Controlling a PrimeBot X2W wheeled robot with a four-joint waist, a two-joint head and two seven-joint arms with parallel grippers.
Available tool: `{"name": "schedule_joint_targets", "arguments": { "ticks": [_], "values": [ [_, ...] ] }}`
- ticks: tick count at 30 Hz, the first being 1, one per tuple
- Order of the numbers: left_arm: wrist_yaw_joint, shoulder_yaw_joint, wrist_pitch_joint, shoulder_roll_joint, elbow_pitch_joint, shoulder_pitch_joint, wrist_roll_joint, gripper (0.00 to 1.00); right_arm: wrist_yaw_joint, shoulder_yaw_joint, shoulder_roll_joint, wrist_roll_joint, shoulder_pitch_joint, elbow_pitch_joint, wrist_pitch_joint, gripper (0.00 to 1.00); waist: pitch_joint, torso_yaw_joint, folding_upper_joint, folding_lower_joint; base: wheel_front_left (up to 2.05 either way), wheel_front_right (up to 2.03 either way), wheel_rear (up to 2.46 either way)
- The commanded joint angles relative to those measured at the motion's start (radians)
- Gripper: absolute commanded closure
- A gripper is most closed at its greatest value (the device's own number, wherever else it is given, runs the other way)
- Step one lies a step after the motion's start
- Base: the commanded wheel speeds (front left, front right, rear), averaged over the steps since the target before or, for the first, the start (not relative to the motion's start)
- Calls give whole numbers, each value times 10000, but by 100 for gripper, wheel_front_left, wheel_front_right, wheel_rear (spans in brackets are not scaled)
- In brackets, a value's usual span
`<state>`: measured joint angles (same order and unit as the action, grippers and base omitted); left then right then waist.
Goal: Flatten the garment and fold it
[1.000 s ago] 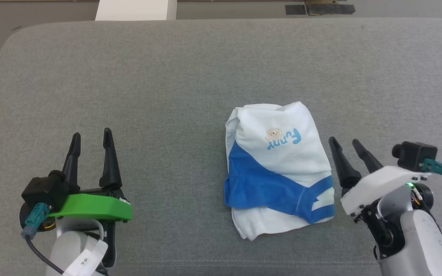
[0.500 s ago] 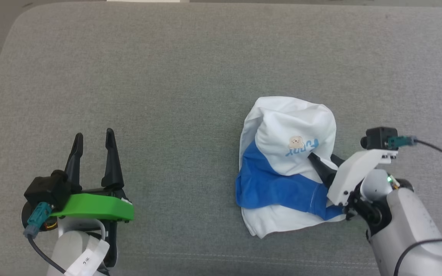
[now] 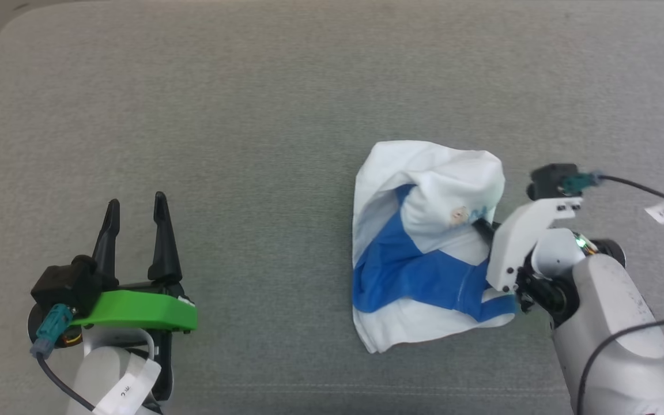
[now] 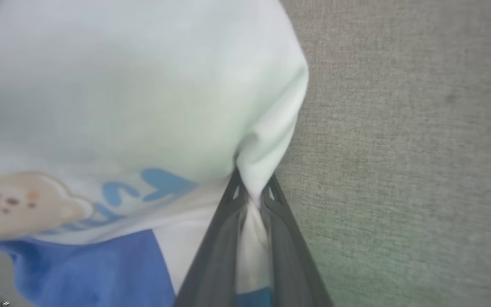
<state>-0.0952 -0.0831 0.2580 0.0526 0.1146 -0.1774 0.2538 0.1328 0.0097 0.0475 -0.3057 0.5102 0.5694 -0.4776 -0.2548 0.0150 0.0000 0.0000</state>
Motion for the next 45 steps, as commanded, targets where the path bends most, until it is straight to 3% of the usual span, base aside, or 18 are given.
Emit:
{"name": "schedule_joint_targets", "arguments": {
  "ticks": [1, 10, 16, 21, 30, 37, 43, 44, 45],
  "values": [
    [-15, -34, 38, -24, -49, -103, -146, 0, -21, 138, 93, 315, 174, -151, -122, 100, -14, 327, 0, 0, 0, 0, 0],
    [-88, -288, 38, 25, -491, -236, -476, 0, -21, 1693, 2033, 1589, 1010, -1194, -917, 100, -450, 1749, 0, 0, 0, 0, 0],
    [-158, -194, 38, 262, -749, -604, -700, 0, -21, 1994, 3224, 1600, 1762, -1115, -764, 100, -1138, 2713, 0, 0, 0, 0, 0],
    [-179, -78, 3, 551, -962, -984, -869, 0, -21, 2012, 3797, 1715, 2572, -624, -237, 100, -1812, 3397, 0, 0, 0, 0, 0],
    [-211, 28, -481, 1221, -1455, -1757, -1019, 0, -21, 933, 4066, 2527, 3835, 722, 1145, 100, -2943, 3719, 0, 0, 0, 0, 0],
    [-213, -5, -822, 1607, -1873, -1893, -1038, 0, -21, -857, 4034, 3906, 4372, 1672, 2209, 100, -3441, 3485, 0, 0, 0, 0, 0],
    [-149, -98, -939, 1727, -2065, -1713, -977, 0, -21, -2413, 3612, 4916, 4455, 2066, 2789, 100, -3435, 3364, 0, 0, 0, 0, 0],
    [-137, -102, -931, 1720, -2057, -1701, -959, 0, -21, -2546, 3564, 5056, 4454, 2091, 2897, 71, -3401, 3344, 0, 0, 0, 0, 0],
    [-125, -97, -900, 1702, -2028, -1696, -935, 0, -21, -2681, 3512, 5224, 4444, 2141, 2991, 34, -3327, 3312, 0, 0, 0, 0, 0]
  ]
}}
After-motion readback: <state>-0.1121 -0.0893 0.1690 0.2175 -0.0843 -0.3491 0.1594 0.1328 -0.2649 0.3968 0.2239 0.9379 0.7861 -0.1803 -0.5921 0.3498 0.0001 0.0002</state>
